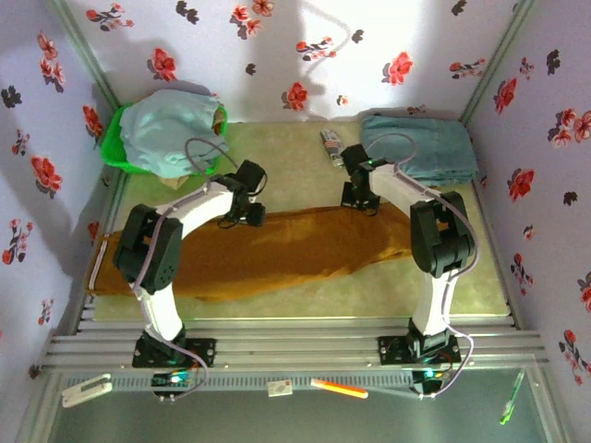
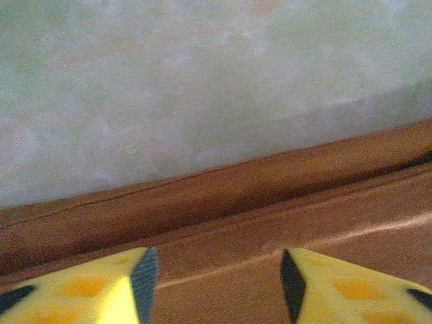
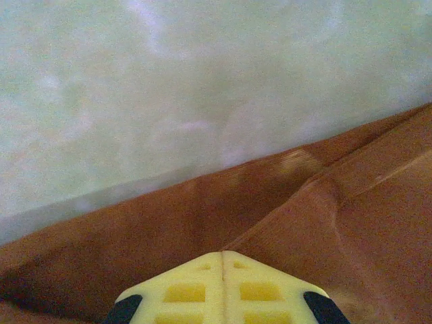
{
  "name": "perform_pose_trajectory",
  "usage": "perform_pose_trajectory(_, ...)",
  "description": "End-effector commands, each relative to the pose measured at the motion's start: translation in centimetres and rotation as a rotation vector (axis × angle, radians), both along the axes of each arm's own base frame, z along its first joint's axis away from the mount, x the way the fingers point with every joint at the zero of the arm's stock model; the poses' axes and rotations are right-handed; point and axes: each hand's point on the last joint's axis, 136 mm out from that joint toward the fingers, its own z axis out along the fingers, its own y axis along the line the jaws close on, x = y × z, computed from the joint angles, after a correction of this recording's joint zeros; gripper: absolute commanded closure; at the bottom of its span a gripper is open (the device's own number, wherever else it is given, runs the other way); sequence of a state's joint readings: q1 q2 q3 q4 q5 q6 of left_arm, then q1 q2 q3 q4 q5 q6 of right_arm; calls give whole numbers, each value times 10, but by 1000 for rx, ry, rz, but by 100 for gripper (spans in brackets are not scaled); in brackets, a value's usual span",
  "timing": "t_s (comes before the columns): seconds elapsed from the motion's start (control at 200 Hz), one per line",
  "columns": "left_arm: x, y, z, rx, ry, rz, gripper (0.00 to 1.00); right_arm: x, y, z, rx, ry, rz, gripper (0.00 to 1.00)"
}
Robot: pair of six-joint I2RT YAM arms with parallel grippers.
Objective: Fold and stack the trousers
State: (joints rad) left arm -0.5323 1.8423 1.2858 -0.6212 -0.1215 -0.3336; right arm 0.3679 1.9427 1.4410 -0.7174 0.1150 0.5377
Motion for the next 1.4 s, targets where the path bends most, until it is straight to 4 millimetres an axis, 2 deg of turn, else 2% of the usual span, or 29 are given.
perform_pose_trajectory(0.0,-9,-8,-3,-13,8,-42,41,2,-22,-13,-38,25,-78,93)
perform_pose_trajectory(0.175,-11,-10,-21,7,46,-63,42,3,-18,-15,-16,33,-70,94)
perform_pose_trajectory(0.27,-5,-6,-24,29,18,-53,42,2,-14,-14,-4,33,-61,94)
perform_pose_trajectory(0.385,-5,-7,-33,42,36,-63,47,0,-15,-16,-3,39,-59,95)
perform_pose_trajectory(0.45,-6,-6,-41,48,44,-64,58,0,-15,-16,-3,37,-54,96)
perform_pose_trajectory(0.54,-8,-4,-53,55,55,-57,83,-1,-15,-14,-2,34,-49,100)
perform_pose_trajectory(0.61,-9,0,-54,67,49,-38,100,-1,-15,-12,0,29,-49,100)
perform_pose_trajectory(0.69,-6,2,-42,66,16,-24,100,-1,-15,-9,4,23,-50,100)
perform_pose_trajectory(0.805,-1,6,-16,58,-63,4,100,-2,-17,-1,4,-5,-55,100)
perform_pose_trajectory(1.095,3,18,47,-7,-240,97,100,-4,-26,33,3,-115,-91,100)
perform_pose_trajectory(1.26,12,19,54,10,-262,106,100,5,-30,47,0,-156,-105,100)
perform_pose_trajectory(1.395,26,21,47,30,-268,124,100,17,-39,42,-7,-165,-141,100)
